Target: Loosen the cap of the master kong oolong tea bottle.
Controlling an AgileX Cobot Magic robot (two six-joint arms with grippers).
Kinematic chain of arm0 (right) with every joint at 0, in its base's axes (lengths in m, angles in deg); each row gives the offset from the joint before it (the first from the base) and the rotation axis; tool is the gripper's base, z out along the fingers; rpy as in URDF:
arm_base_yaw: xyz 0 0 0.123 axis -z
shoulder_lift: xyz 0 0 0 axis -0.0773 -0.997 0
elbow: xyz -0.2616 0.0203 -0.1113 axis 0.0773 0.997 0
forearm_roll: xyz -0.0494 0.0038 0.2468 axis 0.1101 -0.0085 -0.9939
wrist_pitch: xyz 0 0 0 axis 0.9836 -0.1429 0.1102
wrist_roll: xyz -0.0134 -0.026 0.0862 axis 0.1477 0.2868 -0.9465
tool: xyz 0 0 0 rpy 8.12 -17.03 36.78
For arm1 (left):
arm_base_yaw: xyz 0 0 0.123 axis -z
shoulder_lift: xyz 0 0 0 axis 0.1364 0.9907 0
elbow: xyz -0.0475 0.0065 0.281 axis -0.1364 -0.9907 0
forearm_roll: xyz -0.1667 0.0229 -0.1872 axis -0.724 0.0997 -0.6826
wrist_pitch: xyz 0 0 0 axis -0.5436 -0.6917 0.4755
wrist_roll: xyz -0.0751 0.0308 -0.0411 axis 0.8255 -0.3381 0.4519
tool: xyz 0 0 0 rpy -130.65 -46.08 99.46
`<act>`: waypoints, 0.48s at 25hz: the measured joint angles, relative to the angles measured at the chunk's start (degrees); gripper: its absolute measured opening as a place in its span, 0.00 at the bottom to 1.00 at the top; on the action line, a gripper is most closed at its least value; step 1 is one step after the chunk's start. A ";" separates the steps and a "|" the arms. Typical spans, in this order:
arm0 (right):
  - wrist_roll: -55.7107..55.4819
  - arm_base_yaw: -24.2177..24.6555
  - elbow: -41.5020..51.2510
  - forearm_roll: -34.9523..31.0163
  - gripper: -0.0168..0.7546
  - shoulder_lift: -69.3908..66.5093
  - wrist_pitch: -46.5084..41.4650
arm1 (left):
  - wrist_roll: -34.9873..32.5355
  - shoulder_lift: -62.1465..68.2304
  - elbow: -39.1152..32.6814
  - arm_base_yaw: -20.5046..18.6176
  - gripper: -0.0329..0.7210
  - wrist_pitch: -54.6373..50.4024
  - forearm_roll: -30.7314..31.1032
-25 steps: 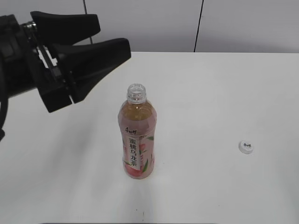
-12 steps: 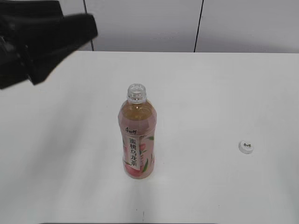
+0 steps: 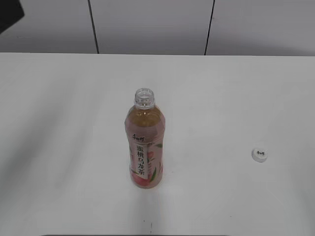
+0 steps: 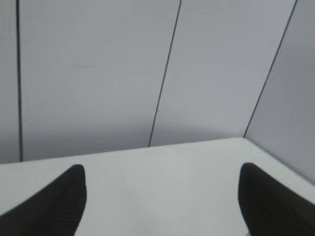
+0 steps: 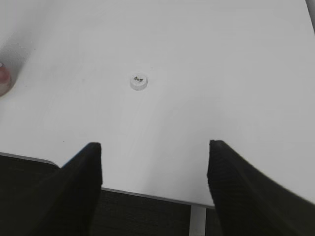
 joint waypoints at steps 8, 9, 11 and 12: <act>0.00 0.00 0.00 0.00 0.68 0.00 0.00 | -26.45 -13.02 1.15 0.00 0.75 -27.62 -22.27; 0.00 0.00 0.00 0.00 0.68 0.00 0.00 | -27.13 -15.44 2.31 0.00 0.74 -32.03 -22.41; 0.00 0.00 0.00 0.00 0.68 0.00 0.00 | -27.68 -19.67 6.34 0.00 0.74 -39.23 -22.19; 0.00 0.00 0.00 0.00 0.68 0.00 0.00 | -27.75 -21.65 8.59 0.00 0.74 -42.75 -21.77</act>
